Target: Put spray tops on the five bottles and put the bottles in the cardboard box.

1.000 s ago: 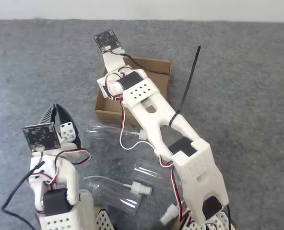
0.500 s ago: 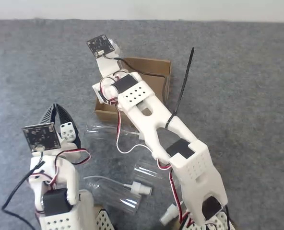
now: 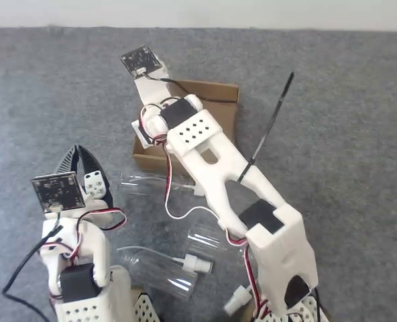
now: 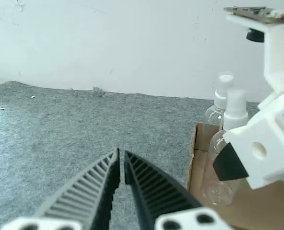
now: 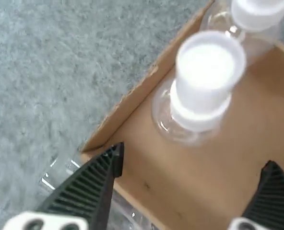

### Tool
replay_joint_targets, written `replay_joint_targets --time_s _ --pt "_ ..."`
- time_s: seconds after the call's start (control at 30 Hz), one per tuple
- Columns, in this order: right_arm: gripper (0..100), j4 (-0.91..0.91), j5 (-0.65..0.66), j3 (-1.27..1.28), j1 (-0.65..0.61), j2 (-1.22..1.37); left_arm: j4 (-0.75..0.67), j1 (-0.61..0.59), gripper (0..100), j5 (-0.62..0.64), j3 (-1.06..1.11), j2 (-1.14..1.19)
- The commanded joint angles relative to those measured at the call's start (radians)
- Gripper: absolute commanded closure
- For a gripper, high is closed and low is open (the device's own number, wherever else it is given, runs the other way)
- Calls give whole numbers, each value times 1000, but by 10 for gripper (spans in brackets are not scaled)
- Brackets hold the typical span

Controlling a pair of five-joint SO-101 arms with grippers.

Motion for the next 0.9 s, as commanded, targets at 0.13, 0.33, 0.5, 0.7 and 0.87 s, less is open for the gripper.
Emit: replay_joint_targets --time_s 0.13,0.33,0.5,0.7,0.87 --pt "614 176 -3 -75 19 -197 -28 -6 987 9 -2 -12" --pt "614 312 -2 -75 58 -325 -32 -6 987 9 13 -12" --pt "614 430 -2 -75 56 -414 -32 -6 987 9 15 -12" --pt "614 587 -2 -72 56 -450 -32 -6 987 6 16 -12" --pt "614 619 -2 -48 68 -464 -49 -6 987 5 28 -12"
